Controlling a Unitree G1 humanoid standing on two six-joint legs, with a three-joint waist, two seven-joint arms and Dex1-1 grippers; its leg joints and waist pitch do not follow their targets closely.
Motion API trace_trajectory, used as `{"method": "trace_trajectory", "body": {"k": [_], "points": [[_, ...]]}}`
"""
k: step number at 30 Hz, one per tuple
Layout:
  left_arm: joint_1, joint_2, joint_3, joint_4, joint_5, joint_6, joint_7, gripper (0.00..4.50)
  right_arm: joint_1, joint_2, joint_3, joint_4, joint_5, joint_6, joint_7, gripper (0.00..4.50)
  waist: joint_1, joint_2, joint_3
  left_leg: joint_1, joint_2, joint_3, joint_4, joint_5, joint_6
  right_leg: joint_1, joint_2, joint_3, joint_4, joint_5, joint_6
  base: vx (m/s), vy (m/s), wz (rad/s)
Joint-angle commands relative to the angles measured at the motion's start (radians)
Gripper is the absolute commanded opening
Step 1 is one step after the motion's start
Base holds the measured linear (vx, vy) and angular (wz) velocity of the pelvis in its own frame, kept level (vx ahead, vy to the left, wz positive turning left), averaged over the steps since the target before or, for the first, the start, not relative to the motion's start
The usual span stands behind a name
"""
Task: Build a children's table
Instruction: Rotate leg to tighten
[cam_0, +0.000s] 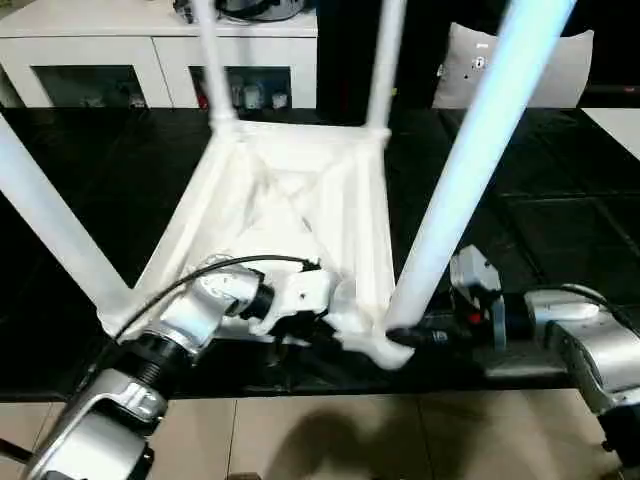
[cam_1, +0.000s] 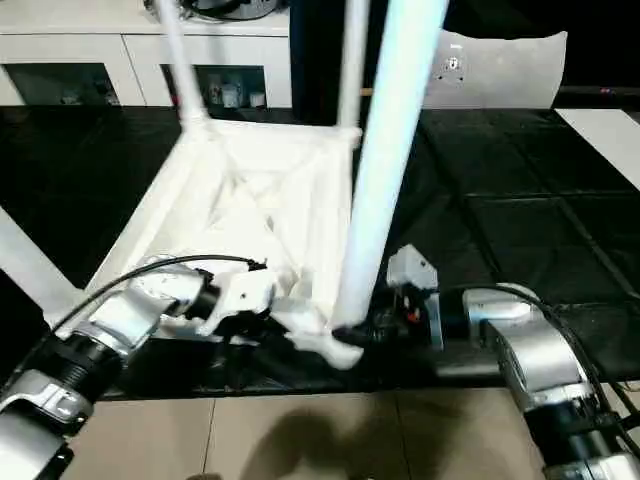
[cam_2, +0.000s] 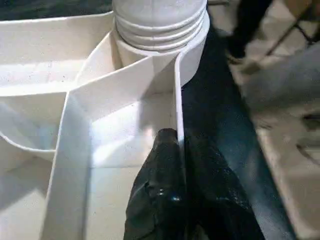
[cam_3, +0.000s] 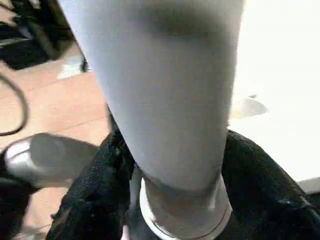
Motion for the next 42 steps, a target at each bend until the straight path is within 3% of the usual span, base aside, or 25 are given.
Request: {"method": "trace_trajectory", "body": {"k": [1,4,10,13,16,19,21,24,27,29,31,32,35,36,39,42], "points": [[-0.02,0.002,-0.038,-0.025,-0.023,-0.033,-0.093,0.0,0.003,-0.015,0.012,-0.024,0.02,0.018,0.037,2.37,-0.002,-0.019,-0.064,-0.014,0.025,0.008,-0.064,-0.06,0.103,0.073,-0.062,0.064,-0.062,-0.321,-0.115,0.0,0.0,0.0],[-0.019,0.009,-0.042,-0.027,-0.021,-0.045,-0.106,0.0,0.005,-0.017,0.017,-0.027,0.03,0.029,0.046,2.1,-0.001,-0.017,-0.064,-0.014,0.027,0.007,-0.064,-0.063,0.096,0.072,-0.062,0.064,-0.063,-0.323,-0.113,0.0,0.0,0.0],[-0.023,0.008,-0.041,-0.013,-0.023,-0.05,-0.113,0.0,0.019,-0.018,0.024,-0.046,0.056,0.06,0.062,1.98,0.0,-0.019,-0.065,-0.014,0.024,0.007,-0.064,-0.058,0.085,0.073,-0.06,0.064,-0.063,-0.323,-0.104,0.0,0.0,0.0],[-0.026,-0.009,-0.025,-0.007,-0.026,0.0,-0.074,0.0,0.026,-0.003,0.011,-0.058,0.077,0.082,0.047,1.98,0.002,-0.017,-0.065,-0.014,0.025,0.007,-0.064,-0.056,0.085,0.073,-0.06,0.064,-0.062,-0.317,-0.107,0.0,0.0,0.0],[-0.027,-0.044,0.008,-0.018,-0.036,0.127,0.012,0.0,0.025,0.054,-0.019,-0.063,0.079,0.123,-0.073,1.98,0.001,-0.018,-0.062,-0.013,0.021,0.008,-0.065,-0.071,0.074,0.073,-0.06,0.062,-0.07,-0.356,-0.097,0.0,0.0,0.0],[-0.022,-0.095,0.042,-0.03,-0.025,0.233,0.146,0.0,-0.013,0.159,-0.051,-0.01,-0.001,0.139,-0.314,1.98,-0.013,-0.016,-0.056,-0.011,0.015,0.008,-0.066,-0.099,0.043,0.068,-0.059,0.053,-0.084,-0.442,-0.065,0.0,0.0,0.0],[-0.015,-0.126,0.058,-0.047,-0.021,0.298,0.214,0.0,-0.036,0.216,-0.071,0.015,-0.027,0.173,-0.434,1.98,-0.033,-0.019,-0.055,-0.019,0.005,0.003,-0.066,-0.115,0.023,0.077,-0.056,0.041,-0.095,-0.513,-0.021,0.0,0.0,0.0],[-0.003,-0.19,0.094,-0.067,-0.033,0.378,0.316,0.0,-0.054,0.284,-0.091,0.031,-0.057,0.192,-0.563,1.97,-0.069,-0.023,-0.057,-0.021,-0.006,0.005,-0.055,-0.137,0.043,0.071,-0.051,0.032,-0.112,-0.552,0.016,0.0,0.0,0.0],[-0.002,-0.246,0.118,-0.063,-0.015,0.411,0.428,0.0,-0.072,0.348,-0.11,0.061,-0.106,0.189,-0.705,1.96,-0.078,-0.023,-0.056,-0.021,-0.008,0.006,-0.054,-0.13,0.061,0.067,-0.047,0.031,-0.114,-0.552,0.017,0.0,0.0,0.0],[-0.006,-0.293,0.136,-0.061,0.009,0.435,0.532,0.0,-0.08,0.391,-0.099,0.088,-0.161,0.138,-0.789,1.96,-0.084,-0.02,-0.057,-0.023,-0.006,0.003,-0.055,-0.123,0.056,0.065,-0.046,0.026,-0.113,-0.545,0.013,0.0,0.0,0.0],[-0.007,-0.311,0.127,-0.061,0.037,0.438,0.578,0.0,-0.081,0.413,-0.081,0.102,-0.191,0.078,-0.817,1.96,-0.082,-0.017,-0.058,-0.021,-0.005,0.004,-0.056,-0.122,0.068,0.065,-0.048,0.032,-0.112,-0.527,0.009,0.0,0.0,0.0],[-0.006,-0.311,0.127,-0.062,0.037,0.438,0.578,0.0,-0.081,0.414,-0.081,0.101,-0.19,0.078,-0.816,2.5,-0.082,-0.018,-0.059,-0.021,-0.003,0.004,-0.057,-0.119,0.071,0.065,-0.049,0.033,-0.11,-0.518,0.006,0.0,0.0,0.0],[-0.004,-0.306,0.128,-0.077,0.028,0.449,0.573,0.0,-0.074,0.42,-0.106,0.079,-0.129,0.105,-0.772,2.65,-0.079,-0.016,-0.064,-0.026,0.005,0.001,-0.06,-0.081,0.092,0.071,-0.05,0.044,-0.093,-0.425,-0.031,0.0,0.0,0.0],[-0.003,-0.304,0.129,-0.079,0.027,0.449,0.573,0.0,-0.073,0.418,-0.108,0.075,-0.124,0.107,-0.764,2.91,-0.077,-0.015,-0.066,-0.025,0.007,0.0,-0.061,-0.064,0.098,0.073,-0.05,0.047,-0.086,-0.383,-0.049,0.0,0.0,0.0],[0.001,-0.278,0.129,-0.085,0.028,0.401,0.542,0.0,-0.061,0.375,-0.106,0.052,-0.109,0.089,-0.678,3.11,-0.075,-0.012,-0.065,-0.024,0.009,0.002,-0.061,-0.068,0.111,0.075,-0.052,0.05,-0.081,-0.347,-0.08,0.0,0.0,0.0],[0.003,-0.235,0.106,-0.077,0.039,0.326,0.486,0.0,-0.051,0.306,-0.094,0.04,-0.098,0.053,-0.572,3.47,-0.068,-0.014,-0.065,-0.026,0.008,0.003,-0.06,-0.069,0.124,0.078,-0.054,0.053,-0.08,-0.345,-0.083,0.0,0.0,0.0]]}}
